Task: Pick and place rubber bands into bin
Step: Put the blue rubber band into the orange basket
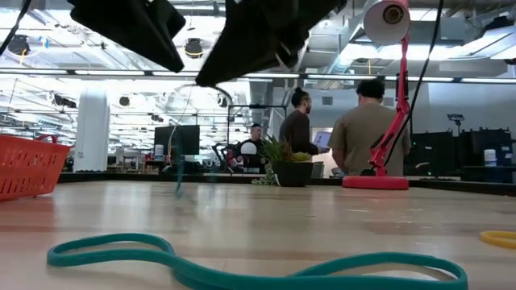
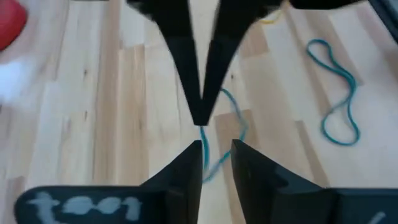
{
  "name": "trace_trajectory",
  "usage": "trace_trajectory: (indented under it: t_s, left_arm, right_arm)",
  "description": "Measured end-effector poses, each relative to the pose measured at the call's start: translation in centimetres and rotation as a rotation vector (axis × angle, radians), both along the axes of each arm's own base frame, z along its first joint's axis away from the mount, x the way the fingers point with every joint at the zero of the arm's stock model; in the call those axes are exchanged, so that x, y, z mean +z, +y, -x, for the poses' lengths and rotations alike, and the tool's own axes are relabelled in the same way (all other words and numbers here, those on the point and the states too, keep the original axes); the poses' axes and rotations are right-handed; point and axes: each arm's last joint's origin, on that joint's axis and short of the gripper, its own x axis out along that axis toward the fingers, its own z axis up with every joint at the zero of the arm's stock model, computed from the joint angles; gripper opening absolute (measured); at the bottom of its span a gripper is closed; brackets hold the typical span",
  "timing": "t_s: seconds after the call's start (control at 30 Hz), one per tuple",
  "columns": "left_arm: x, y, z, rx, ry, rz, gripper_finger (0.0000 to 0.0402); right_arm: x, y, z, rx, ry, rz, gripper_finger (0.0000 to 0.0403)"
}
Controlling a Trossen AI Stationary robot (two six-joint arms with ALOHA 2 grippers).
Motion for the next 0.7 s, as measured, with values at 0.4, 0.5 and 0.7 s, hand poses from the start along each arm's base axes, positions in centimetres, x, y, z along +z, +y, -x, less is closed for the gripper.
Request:
trace_trajectory:
  t_s: [0.4,0.5,0.7]
  left_arm:
    - [0.0,1.2,-0.6,0.041,0.008,0.026,0.0168]
    - [0.0,1.6,-0.8,0.044,0.020,0.058,0.0177]
    - [-0.1,1.6,-0.9,-0.013,0.055,0.114,0.0170]
  right_arm:
    - [0.2,0.1,-0.1,-0.002,-0.027,-0.010,0.0000]
    - [0.5,0.2,-0.4,0.003,-0.069,-0.014,0.0000]
    - [1.2,0.7,-0.6,0.024,-0.137,0.014,0.0000]
